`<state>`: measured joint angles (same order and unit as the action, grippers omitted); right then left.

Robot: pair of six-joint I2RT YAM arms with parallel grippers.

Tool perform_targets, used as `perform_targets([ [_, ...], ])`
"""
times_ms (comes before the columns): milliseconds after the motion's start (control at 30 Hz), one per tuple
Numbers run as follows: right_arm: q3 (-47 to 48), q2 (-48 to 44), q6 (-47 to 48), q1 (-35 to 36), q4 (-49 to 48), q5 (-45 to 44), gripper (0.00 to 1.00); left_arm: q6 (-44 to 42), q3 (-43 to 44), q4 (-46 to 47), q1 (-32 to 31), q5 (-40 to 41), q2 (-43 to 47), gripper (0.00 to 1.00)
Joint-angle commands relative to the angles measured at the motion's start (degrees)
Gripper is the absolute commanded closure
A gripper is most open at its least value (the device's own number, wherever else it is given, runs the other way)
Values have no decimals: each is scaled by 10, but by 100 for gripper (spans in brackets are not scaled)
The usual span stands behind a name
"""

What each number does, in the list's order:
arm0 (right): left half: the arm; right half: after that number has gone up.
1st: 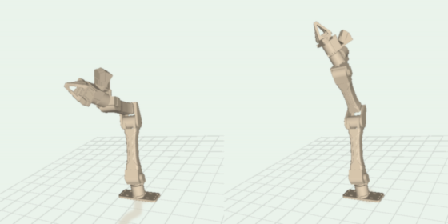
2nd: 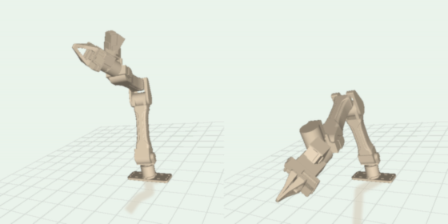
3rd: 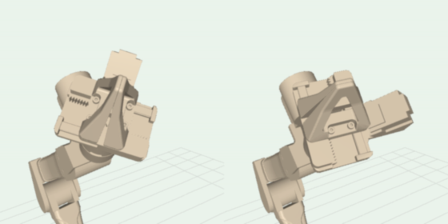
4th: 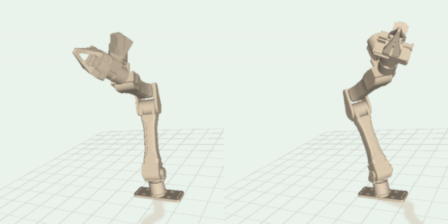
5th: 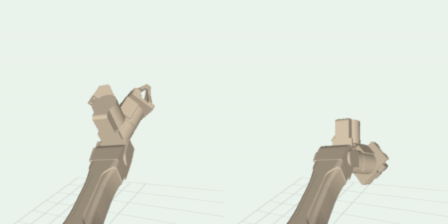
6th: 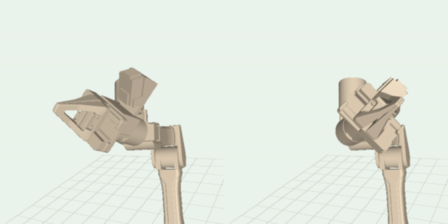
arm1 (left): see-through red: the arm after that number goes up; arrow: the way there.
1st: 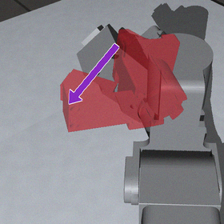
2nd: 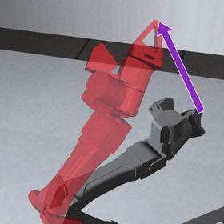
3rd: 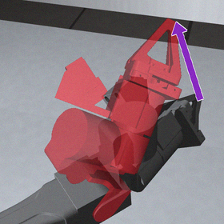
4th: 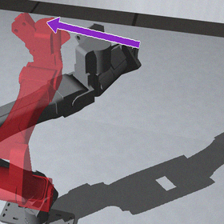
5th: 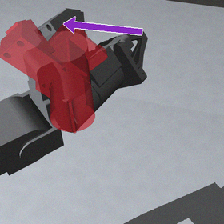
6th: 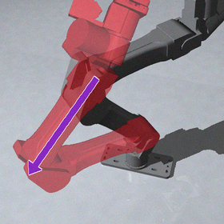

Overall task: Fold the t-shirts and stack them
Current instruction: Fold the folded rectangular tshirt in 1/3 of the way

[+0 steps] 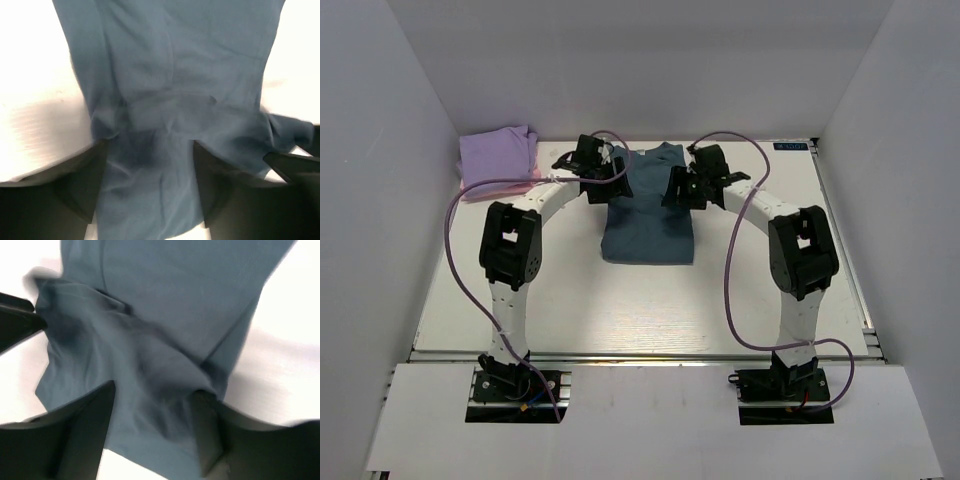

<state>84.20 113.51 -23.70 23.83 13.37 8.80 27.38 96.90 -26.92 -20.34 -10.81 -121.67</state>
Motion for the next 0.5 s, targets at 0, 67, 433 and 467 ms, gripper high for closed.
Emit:
perform_targets([
  [0, 54, 8, 4, -18, -43, 35, 31, -10, 66, -13, 18, 2, 0, 17],
  [67, 78, 9, 8, -28, -40, 35, 29, -10, 93, -36, 18, 25, -7, 1],
  [433, -8, -58, 25, -41, -61, 106, 10, -37, -3, -13, 26, -41, 74, 0],
  [467, -36, -72, 26, -37, -68, 112, 10, -37, -25, -13, 21, -47, 79, 0],
])
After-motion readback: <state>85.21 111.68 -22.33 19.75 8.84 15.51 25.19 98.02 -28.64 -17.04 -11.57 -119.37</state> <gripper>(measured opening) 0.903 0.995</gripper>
